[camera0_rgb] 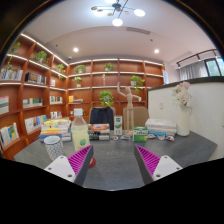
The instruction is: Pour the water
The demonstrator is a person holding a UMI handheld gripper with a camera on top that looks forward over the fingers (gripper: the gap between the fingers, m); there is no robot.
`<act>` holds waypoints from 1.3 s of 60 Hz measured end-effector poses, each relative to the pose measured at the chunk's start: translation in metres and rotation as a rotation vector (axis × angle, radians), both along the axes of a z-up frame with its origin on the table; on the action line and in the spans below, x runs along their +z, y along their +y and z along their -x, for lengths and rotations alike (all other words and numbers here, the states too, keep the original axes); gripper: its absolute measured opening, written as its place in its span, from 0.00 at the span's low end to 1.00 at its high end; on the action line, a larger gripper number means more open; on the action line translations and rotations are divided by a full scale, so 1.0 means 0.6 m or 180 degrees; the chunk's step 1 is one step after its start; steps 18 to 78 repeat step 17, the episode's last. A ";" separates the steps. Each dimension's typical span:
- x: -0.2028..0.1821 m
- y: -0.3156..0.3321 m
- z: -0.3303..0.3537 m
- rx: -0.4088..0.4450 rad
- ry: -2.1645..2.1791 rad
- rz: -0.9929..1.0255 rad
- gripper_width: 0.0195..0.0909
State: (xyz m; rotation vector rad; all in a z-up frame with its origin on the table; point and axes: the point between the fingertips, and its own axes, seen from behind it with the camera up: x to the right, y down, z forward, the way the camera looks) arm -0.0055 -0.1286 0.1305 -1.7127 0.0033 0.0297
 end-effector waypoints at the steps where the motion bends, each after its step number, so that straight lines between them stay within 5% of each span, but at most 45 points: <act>1: 0.001 -0.005 0.000 -0.0002 0.0001 0.0002 0.89; 14: 0.021 -0.022 -0.044 -0.0187 -0.0024 -0.0116 0.89; 78: 0.024 -0.022 -0.044 -0.0176 -0.0015 -0.0134 0.89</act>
